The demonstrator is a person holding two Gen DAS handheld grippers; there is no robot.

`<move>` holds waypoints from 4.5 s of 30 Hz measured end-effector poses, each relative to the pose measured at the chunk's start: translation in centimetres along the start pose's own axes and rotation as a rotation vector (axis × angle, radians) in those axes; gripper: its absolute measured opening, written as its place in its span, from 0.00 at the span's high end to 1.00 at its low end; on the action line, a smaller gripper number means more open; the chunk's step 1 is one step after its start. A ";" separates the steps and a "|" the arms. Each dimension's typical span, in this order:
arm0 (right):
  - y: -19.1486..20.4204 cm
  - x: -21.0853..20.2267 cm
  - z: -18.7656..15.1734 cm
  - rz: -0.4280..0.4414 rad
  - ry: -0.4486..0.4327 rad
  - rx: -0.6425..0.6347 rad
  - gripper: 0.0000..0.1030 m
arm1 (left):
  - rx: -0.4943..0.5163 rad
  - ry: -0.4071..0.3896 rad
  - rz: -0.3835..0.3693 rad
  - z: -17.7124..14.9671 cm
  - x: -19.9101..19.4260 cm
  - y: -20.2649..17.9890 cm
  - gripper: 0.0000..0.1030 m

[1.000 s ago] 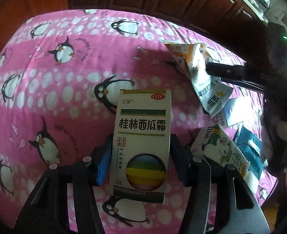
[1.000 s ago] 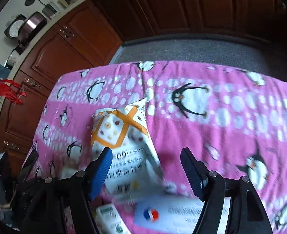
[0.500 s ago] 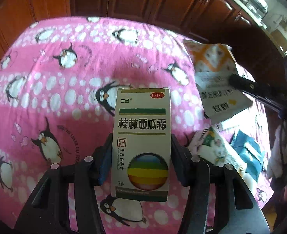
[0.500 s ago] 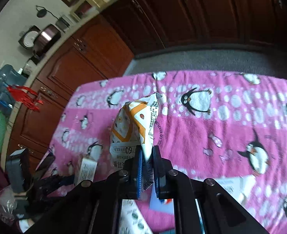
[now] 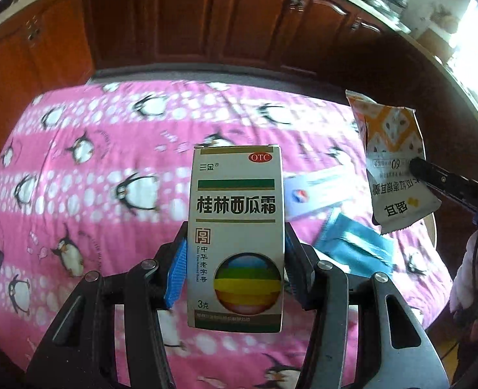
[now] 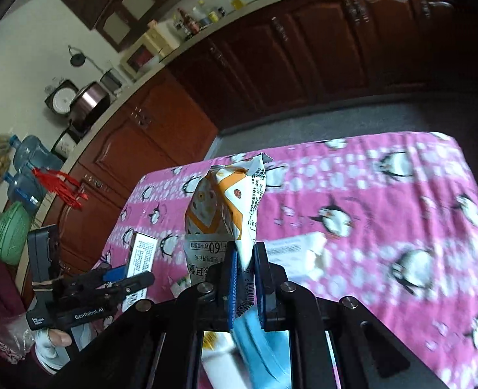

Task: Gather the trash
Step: 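Carry medicine box and wrapper over the white bucket and open both tools, then move both open tools back over the table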

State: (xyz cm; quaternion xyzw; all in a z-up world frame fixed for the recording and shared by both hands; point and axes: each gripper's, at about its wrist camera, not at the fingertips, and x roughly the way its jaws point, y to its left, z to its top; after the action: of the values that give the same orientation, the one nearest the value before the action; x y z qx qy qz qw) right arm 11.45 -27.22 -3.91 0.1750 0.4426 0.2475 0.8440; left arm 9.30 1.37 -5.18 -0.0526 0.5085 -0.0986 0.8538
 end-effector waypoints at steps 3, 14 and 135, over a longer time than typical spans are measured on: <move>-1.1 -2.1 -1.0 -0.018 -0.016 0.016 0.91 | 0.037 0.000 -0.019 0.1 -0.1 -2.3 0.51; -5.8 -9.0 -4.2 -0.094 -0.083 0.090 0.91 | 0.167 0.010 -0.088 -0.1 0.1 -10.3 0.51; -10.3 -9.8 -8.5 -0.310 0.008 0.227 0.46 | 0.097 0.093 -0.105 -1.0 1.3 -10.3 0.40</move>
State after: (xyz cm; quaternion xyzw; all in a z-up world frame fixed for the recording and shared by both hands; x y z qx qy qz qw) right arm 2.26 -40.58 -7.36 0.1977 0.4927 0.0638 0.8451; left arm 7.87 -8.91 -4.76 -0.0332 0.5389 -0.1704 0.8243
